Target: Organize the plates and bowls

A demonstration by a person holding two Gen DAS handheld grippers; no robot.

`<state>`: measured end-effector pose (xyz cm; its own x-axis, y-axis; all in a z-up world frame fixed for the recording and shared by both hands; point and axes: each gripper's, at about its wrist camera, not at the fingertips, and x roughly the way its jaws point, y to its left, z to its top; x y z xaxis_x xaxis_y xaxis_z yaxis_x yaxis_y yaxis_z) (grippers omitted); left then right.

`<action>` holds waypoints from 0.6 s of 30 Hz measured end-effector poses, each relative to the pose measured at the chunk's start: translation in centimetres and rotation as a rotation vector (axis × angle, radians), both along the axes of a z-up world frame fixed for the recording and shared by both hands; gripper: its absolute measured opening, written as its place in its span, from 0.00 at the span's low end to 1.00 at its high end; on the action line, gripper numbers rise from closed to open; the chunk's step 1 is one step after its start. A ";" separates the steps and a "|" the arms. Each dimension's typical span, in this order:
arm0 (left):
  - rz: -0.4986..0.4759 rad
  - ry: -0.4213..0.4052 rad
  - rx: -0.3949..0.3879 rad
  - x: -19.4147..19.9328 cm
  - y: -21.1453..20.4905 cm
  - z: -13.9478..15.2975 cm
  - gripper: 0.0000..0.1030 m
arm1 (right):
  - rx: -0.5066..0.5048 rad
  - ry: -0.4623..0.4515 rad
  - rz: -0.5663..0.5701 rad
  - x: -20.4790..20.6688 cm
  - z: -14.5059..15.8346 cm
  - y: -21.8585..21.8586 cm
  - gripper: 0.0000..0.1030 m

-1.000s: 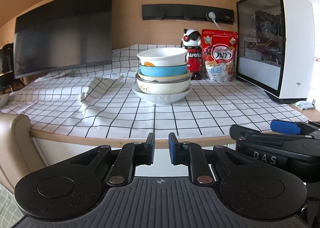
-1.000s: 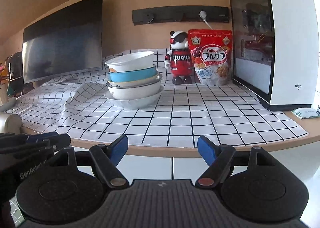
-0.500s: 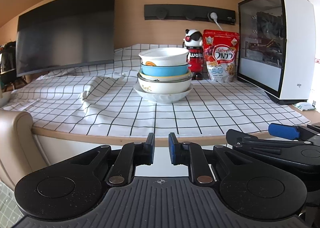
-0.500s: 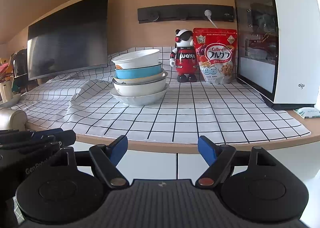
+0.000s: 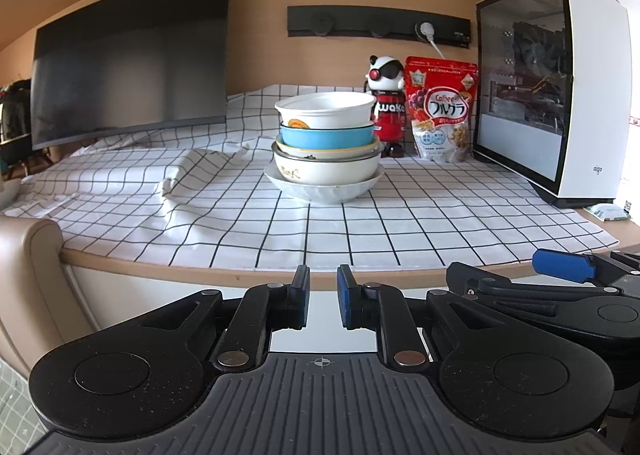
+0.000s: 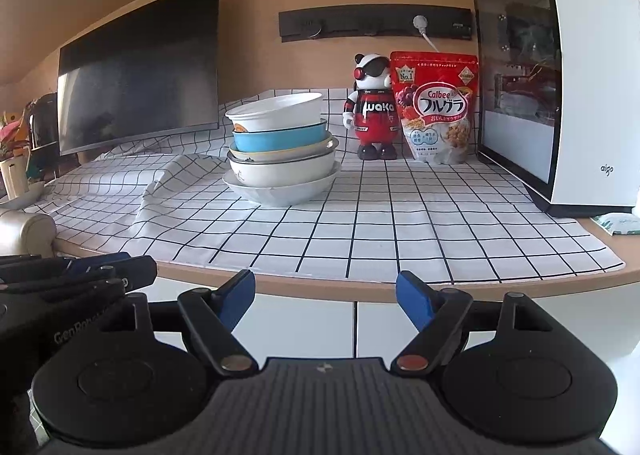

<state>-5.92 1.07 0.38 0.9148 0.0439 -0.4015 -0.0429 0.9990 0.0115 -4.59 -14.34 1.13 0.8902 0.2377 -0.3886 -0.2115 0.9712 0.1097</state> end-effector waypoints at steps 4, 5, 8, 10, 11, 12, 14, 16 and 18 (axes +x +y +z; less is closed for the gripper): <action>-0.010 0.002 0.002 0.3 0.1 -0.1 0.17 | 0.002 0.004 -0.001 0.1 0.0 -0.2 0.76; -0.012 0.002 0.000 0.4 0.1 -0.1 0.17 | 0.001 0.005 0.000 0.2 -0.1 -0.2 0.76; -0.019 0.004 -0.003 0.6 0.1 -0.2 0.17 | 0.002 0.009 -0.001 0.2 -0.2 -0.3 0.76; -0.026 0.013 -0.001 0.7 0.1 -0.3 0.17 | 0.002 0.014 -0.002 0.3 -0.2 -0.4 0.76; -0.028 0.017 -0.002 0.7 0.1 -0.4 0.17 | 0.003 0.016 -0.003 0.3 -0.3 -0.4 0.76; -0.024 0.018 -0.006 0.8 0.1 -0.4 0.17 | 0.004 0.019 -0.004 0.4 -0.3 -0.4 0.76; -0.027 0.033 -0.027 1.0 0.3 -0.4 0.17 | 0.005 0.024 -0.006 0.6 -0.3 -0.5 0.76; -0.017 0.048 -0.040 1.3 0.4 -0.4 0.17 | 0.006 0.030 -0.011 0.8 -0.3 -0.5 0.76; -0.011 0.066 -0.054 2.0 0.7 -0.2 0.17 | 0.006 0.039 -0.018 1.2 -0.3 -0.5 0.76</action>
